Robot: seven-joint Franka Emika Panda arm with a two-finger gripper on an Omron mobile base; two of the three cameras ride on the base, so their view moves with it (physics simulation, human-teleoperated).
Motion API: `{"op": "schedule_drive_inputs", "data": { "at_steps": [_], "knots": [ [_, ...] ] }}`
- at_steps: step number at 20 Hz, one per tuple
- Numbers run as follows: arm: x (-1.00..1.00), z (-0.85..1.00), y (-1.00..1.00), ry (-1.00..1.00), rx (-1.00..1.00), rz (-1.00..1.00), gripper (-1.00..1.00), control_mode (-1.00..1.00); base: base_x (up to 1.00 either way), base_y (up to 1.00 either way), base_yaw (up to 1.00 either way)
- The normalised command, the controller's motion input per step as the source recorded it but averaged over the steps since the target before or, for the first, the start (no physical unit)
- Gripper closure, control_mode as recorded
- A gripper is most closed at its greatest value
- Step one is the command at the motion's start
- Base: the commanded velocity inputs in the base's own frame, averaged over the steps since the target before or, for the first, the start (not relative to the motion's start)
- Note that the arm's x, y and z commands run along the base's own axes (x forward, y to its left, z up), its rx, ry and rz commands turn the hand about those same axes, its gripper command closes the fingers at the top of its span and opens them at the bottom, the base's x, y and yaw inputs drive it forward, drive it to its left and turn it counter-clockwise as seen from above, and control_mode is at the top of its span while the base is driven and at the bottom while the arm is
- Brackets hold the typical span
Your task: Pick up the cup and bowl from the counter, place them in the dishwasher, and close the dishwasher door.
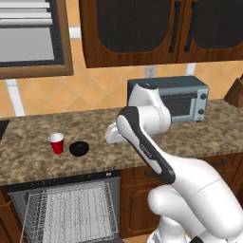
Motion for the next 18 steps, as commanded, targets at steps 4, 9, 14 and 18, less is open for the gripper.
{"op": "schedule_drive_inputs", "data": {
  "at_steps": [4, 9, 14, 18],
  "knots": [
    [0.28, -0.47, 0.46, 0.14, 0.00, 0.05, -1.00, -1.00, 0.00, 0.00, 0.00],
    [0.47, -0.26, 0.34, 0.06, 0.00, 0.00, -1.00, -1.00, 0.00, 0.00, 0.00],
    [0.30, -0.07, 0.31, 0.00, -0.06, 0.00, -1.00, -1.00, 0.00, 0.00, 0.00],
    [0.28, -0.05, 0.34, 0.00, -0.07, 0.00, -1.00, -1.00, 0.00, 0.00, 0.00]
  ]
}}
